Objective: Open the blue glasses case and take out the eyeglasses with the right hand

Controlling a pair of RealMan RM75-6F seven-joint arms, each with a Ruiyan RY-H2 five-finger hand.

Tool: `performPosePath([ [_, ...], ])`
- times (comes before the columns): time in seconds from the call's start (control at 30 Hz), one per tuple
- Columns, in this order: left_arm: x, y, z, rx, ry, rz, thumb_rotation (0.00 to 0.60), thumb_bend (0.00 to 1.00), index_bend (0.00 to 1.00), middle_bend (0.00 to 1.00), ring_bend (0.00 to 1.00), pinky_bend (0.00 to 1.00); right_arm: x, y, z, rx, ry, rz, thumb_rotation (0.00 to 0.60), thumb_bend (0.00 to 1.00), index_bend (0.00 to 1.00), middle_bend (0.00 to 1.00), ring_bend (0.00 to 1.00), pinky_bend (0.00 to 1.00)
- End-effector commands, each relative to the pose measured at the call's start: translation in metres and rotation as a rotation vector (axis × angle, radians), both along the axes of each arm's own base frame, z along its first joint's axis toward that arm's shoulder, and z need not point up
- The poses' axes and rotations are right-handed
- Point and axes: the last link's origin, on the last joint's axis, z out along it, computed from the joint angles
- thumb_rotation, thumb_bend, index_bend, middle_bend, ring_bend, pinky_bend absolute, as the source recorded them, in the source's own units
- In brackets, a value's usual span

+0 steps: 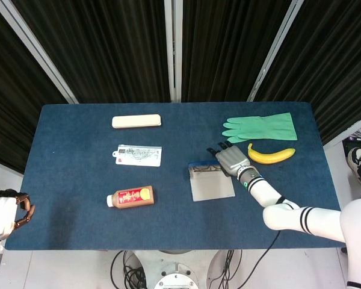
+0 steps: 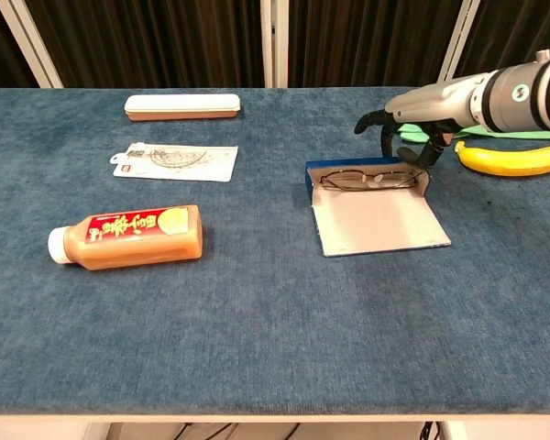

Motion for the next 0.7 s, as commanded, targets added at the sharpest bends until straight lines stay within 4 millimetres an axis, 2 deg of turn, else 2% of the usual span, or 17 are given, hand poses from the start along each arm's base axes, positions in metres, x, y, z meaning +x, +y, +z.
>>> performPosePath([
  [0.03, 0.000, 0.000, 0.000, 0.002, 0.002, 0.000, 0.600, 0.37, 0.67, 0.65, 0.43, 0.41, -0.004, 0.006, 0.002, -0.012, -0.046, 0.010, 0.600, 0.46, 0.00, 0.26, 0.00, 0.00],
  [0.13, 0.000, 0.000, 0.000, 0.004, 0.003, 0.001, 0.600, 0.37, 0.67, 0.65, 0.43, 0.41, 0.000, 0.002, -0.002, -0.017, -0.073, 0.026, 0.600, 0.31, 0.03, 0.25, 0.00, 0.00],
  [0.23, 0.000, 0.000, 0.000, 0.005, 0.004, 0.002, 0.600, 0.37, 0.67, 0.65, 0.43, 0.41, 0.007, -0.004, -0.009, -0.010, -0.091, 0.028, 0.600, 0.25, 0.14, 0.25, 0.00, 0.00],
  [0.47, 0.000, 0.000, 0.000, 0.003, -0.001, 0.003, 0.600, 0.37, 0.67, 0.65, 0.43, 0.41, 0.018, -0.015, -0.027, 0.016, -0.075, 0.039, 0.600, 0.33, 0.23, 0.25, 0.00, 0.00],
  [0.7, 0.000, 0.000, 0.000, 0.001, -0.006, 0.001, 0.600, 0.37, 0.67, 0.65, 0.43, 0.41, 0.018, -0.018, -0.031, 0.019, -0.060, 0.033, 0.600, 0.41, 0.28, 0.25, 0.00, 0.00],
])
